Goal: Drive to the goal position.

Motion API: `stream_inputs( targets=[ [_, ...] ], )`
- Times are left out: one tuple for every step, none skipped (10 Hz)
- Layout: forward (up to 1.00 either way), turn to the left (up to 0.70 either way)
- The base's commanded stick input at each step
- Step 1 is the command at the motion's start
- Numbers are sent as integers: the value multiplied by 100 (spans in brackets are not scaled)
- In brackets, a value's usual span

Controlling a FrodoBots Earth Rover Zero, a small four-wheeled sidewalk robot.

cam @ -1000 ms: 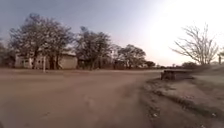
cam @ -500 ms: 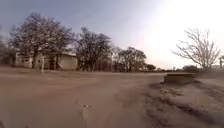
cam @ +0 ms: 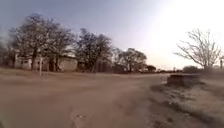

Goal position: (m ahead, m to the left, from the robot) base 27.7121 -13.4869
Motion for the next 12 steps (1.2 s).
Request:
stream_inputs(
  targets=[
    [69, 0],
    [69, 0],
    [69, 0],
    [69, 0],
    [69, 0],
    [69, 0],
    [69, 0],
    [69, 0],
    [69, 0],
    [69, 0],
    [69, 0],
    [69, 0]
  ],
)
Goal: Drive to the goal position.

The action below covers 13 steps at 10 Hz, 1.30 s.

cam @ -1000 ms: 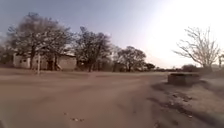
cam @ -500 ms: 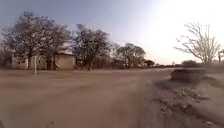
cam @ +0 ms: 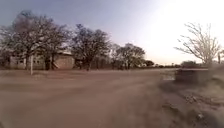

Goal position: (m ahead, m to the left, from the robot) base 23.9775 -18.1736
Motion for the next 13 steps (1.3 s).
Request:
stream_inputs(
  targets=[
    [69, 0],
    [69, 0],
    [69, 0],
    [69, 0],
    [69, -12],
    [69, -29],
    [69, -7],
    [69, -2],
    [69, 0],
    [69, 0],
    [69, 0],
    [69, 0],
    [69, 0]
  ],
)
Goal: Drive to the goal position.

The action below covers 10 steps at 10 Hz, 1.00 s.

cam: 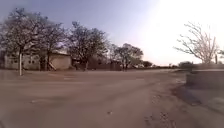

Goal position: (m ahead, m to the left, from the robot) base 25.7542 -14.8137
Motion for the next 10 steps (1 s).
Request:
stream_inputs(
  targets=[
    [69, 0],
    [69, 0],
    [69, 0],
    [69, -34],
    [69, -34],
    [69, -34],
    [69, -34],
    [69, -34],
    [69, -34],
    [69, -34]
  ],
)
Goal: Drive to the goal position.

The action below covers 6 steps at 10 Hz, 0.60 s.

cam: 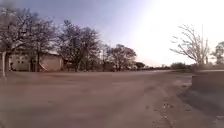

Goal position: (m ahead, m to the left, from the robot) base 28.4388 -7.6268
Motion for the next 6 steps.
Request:
stream_inputs(
  targets=[
    [69, -34],
    [69, -34],
    [69, -24],
    [69, -7],
    [69, 0],
    [69, 0]
  ],
)
